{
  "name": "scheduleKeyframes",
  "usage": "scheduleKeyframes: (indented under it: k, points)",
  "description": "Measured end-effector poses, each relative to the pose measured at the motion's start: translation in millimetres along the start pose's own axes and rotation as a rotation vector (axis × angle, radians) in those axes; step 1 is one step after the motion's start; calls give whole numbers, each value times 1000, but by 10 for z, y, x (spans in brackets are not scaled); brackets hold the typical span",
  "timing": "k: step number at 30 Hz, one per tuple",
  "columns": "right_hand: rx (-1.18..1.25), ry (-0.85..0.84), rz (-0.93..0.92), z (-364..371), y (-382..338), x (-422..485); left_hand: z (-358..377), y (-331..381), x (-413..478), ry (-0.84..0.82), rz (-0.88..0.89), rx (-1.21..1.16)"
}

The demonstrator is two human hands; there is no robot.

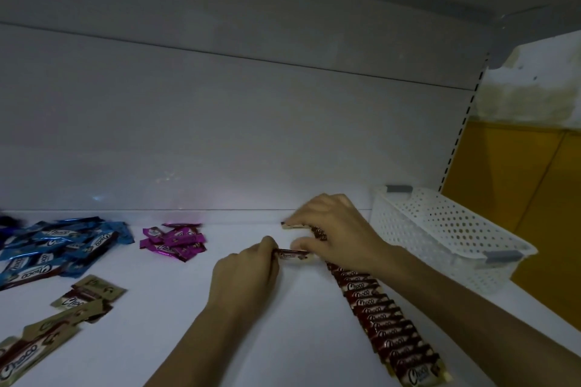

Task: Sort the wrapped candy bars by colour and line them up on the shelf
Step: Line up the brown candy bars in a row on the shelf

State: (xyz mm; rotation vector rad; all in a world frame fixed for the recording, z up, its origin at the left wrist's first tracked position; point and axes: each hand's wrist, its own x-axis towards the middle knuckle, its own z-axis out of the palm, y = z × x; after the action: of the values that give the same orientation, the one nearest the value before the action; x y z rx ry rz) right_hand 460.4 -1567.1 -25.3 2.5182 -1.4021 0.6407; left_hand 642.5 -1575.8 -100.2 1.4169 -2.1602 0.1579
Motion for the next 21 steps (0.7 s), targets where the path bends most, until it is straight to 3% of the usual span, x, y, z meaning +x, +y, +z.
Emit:
scheduleKeyframes:
  k: [3,8,11,14,21]
  points:
    - [-7,-88,-11,148,39,23,29,6,15,26,7,-76]
    - [301,-218,120,264,147,145,109,-28,35,29,-158,-510]
    - [343,-170,249,333,306,308,144,-71,84,63,-256,-679]
    - [337,-67,413,423,553,515,176,-128,124,78,-323,-710]
    - [208,-228,464,772,883,730,230,-129,146,69,-333,-668]
